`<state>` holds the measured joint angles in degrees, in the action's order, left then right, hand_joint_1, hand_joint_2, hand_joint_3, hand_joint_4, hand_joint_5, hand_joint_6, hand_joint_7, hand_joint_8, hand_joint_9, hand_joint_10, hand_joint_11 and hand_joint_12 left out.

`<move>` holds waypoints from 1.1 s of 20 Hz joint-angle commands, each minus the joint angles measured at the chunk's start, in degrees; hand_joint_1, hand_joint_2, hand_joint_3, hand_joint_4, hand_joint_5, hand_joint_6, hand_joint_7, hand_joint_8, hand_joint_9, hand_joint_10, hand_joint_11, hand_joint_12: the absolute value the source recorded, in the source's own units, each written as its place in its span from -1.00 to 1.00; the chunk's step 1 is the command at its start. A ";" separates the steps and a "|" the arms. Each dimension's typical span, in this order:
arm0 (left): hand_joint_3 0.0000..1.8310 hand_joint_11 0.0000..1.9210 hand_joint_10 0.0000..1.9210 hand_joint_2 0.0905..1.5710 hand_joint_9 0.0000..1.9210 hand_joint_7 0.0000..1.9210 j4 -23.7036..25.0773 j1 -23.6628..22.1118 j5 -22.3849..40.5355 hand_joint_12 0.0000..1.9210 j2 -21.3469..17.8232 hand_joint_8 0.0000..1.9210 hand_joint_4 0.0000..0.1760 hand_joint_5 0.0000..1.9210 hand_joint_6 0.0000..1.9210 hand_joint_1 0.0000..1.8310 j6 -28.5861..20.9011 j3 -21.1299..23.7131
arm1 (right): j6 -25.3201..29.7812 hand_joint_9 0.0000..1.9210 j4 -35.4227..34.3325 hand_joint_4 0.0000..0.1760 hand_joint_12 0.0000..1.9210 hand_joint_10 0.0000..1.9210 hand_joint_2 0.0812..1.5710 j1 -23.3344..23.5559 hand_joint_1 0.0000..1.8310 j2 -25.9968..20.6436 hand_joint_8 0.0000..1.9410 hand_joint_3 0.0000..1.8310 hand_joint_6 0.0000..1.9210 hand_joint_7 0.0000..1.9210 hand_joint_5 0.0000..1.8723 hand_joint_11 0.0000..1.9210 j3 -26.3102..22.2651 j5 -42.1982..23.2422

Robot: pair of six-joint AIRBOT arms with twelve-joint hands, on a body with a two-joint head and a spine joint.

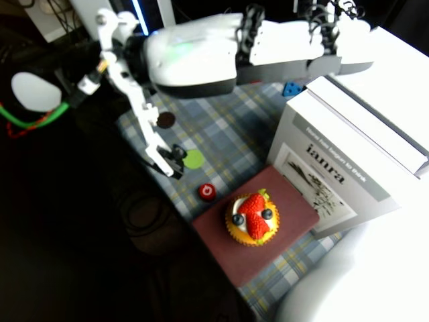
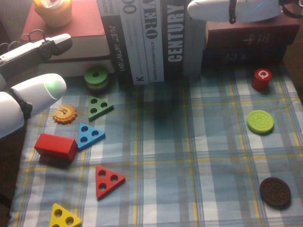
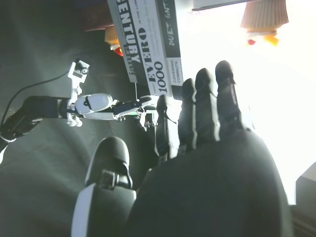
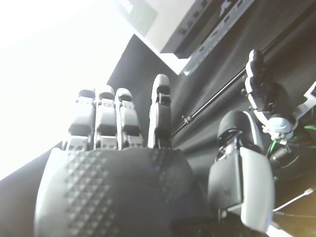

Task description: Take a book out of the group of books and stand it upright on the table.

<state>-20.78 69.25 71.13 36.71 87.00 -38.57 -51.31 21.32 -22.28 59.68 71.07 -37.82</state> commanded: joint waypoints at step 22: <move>-0.99 -0.95 -0.99 0.63 -0.81 -0.79 -0.26 0.18 7.78 -0.78 0.21 -0.99 1.00 -0.71 -1.00 -1.00 -0.53 0.64 | -0.22 -1.00 0.84 1.00 -1.00 -1.00 0.36 -6.74 -1.00 -7.93 -1.00 -1.00 -0.99 -1.00 -0.53 -1.00 -9.96 -6.79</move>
<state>-21.74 69.69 71.57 36.99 86.96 -38.09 -51.16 23.09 -29.65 51.48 60.71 -41.04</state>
